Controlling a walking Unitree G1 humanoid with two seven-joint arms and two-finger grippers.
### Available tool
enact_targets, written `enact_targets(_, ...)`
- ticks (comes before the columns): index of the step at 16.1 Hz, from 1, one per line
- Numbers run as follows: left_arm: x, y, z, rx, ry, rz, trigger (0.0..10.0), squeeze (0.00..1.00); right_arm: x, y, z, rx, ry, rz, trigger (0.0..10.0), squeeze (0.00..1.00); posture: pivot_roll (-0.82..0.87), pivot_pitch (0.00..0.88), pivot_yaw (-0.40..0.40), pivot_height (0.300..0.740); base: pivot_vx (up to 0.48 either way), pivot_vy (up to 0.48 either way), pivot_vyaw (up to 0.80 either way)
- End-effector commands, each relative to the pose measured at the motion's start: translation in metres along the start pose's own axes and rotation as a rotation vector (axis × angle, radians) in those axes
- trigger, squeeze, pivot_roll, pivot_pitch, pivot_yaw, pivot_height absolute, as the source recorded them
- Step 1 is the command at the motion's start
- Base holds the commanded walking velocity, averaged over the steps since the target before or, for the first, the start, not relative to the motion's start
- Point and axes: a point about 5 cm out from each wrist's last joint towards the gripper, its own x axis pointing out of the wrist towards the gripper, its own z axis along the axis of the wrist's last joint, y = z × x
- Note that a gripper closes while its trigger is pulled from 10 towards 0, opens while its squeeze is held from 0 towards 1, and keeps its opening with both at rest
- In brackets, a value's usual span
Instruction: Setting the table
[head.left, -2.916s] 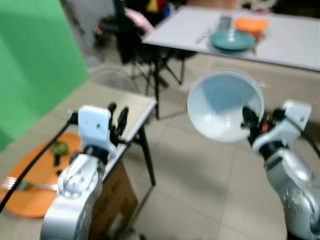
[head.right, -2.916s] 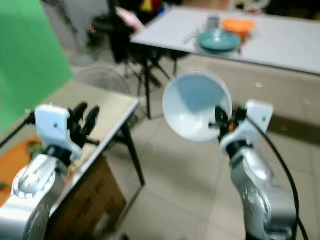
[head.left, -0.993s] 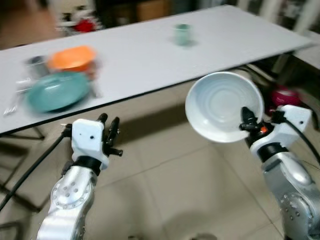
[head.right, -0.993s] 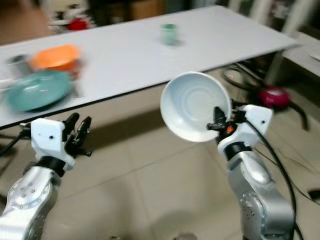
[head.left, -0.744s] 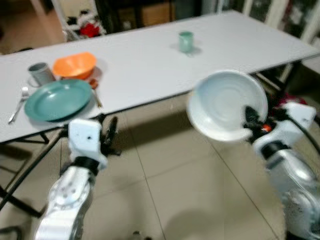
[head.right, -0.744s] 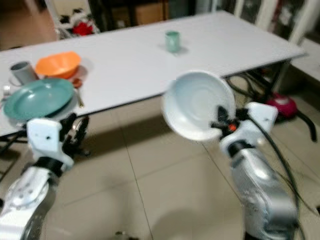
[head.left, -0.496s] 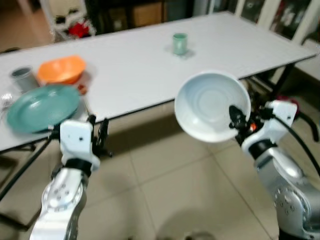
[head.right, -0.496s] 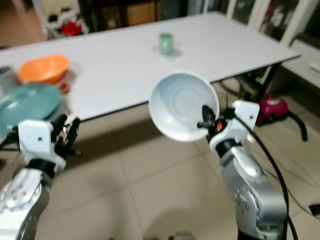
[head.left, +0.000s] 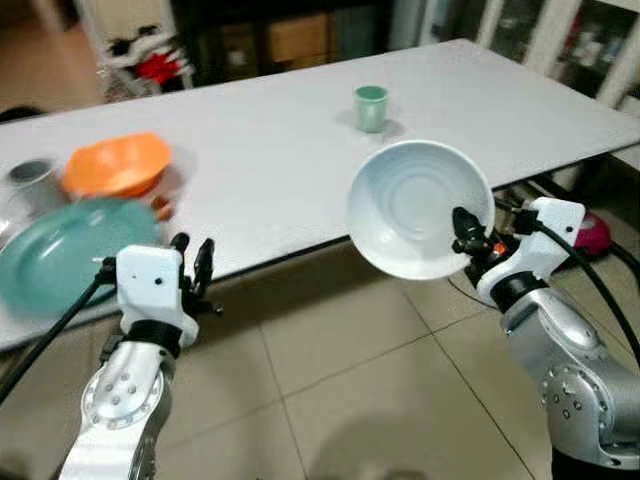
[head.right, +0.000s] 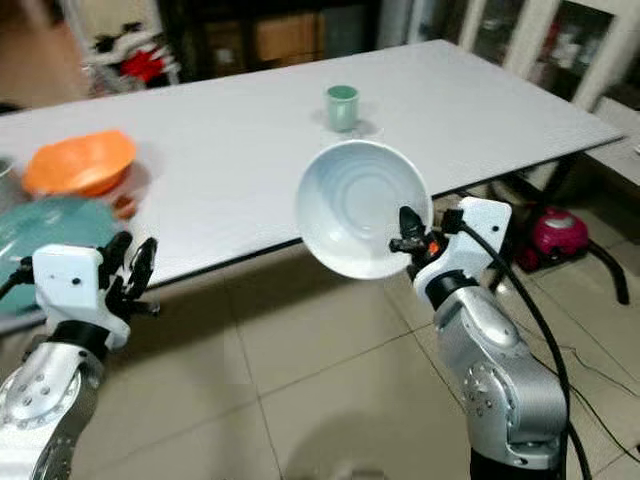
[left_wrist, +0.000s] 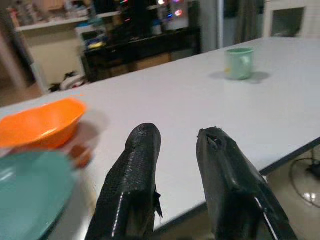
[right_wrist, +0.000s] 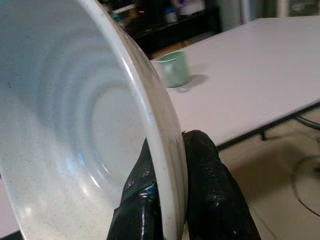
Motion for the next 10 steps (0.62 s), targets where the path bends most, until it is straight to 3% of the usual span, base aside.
enact_targets(1, 0.0, -0.005, 0.001, -0.011, -0.006, -0.02, 10.0, 0.0, 0.001, -0.004, 0.005, 0.014, -0.012, -0.015, 10.0, 0.0, -0.11, 0.033, 0.05, 0.74, 0.431, 0.0, -0.8)
enact_targets(3, 0.001, -0.005, 0.001, -0.01, -0.007, -0.024, 10.0, 0.0, 0.001, -0.004, 0.006, 0.013, -0.013, -0.011, 10.0, 0.0, -0.11, 0.033, 0.05, 0.74, 0.435, 0.0, -0.7)
enact_targets(7, 0.0, -0.005, 0.001, -0.007, -0.006, -0.026, 10.0, 0.0, 0.003, 0.0, 0.004, 0.011, 0.009, 0.02, 10.0, 0.0, -0.11, 0.038, 0.054, 0.74, 0.433, 0.0, 0.0)
enact_targets(10, 0.001, -0.006, 0.001, 0.004, -0.006, -0.03, 10.0, 0.0, 0.01, 0.006, 0.004, 0.105, 0.053, 0.083, 10.0, 0.0, -0.1, 0.041, 0.052, 0.74, 0.434, 0.0, 0.0)
